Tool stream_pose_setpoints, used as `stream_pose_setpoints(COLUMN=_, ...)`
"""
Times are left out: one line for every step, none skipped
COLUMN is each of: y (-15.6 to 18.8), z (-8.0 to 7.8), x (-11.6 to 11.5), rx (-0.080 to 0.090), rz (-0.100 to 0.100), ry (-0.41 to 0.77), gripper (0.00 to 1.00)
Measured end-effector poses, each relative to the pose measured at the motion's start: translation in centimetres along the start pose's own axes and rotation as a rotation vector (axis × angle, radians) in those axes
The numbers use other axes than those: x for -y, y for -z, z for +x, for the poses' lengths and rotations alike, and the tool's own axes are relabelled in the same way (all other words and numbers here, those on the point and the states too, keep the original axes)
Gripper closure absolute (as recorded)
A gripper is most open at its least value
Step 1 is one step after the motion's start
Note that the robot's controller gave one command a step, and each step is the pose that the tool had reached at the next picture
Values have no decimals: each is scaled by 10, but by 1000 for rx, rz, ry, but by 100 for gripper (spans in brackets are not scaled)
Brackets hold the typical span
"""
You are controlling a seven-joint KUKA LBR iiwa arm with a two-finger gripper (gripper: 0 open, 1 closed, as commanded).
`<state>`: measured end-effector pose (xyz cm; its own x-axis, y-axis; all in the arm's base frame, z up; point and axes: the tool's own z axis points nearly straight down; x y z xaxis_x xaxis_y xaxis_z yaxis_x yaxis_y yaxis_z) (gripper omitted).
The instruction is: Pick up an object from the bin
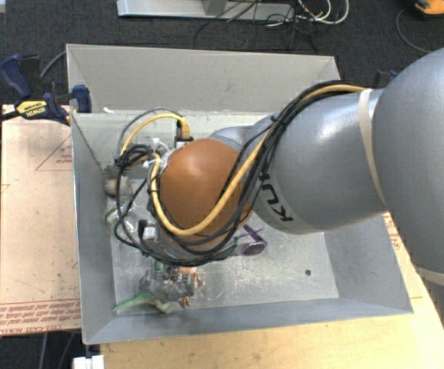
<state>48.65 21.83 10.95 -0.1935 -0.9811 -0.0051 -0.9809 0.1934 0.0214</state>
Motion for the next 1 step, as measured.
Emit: stream_pose_setpoints(y=0, z=1, x=1, rx=0, rz=0, ry=-2, gripper=100)
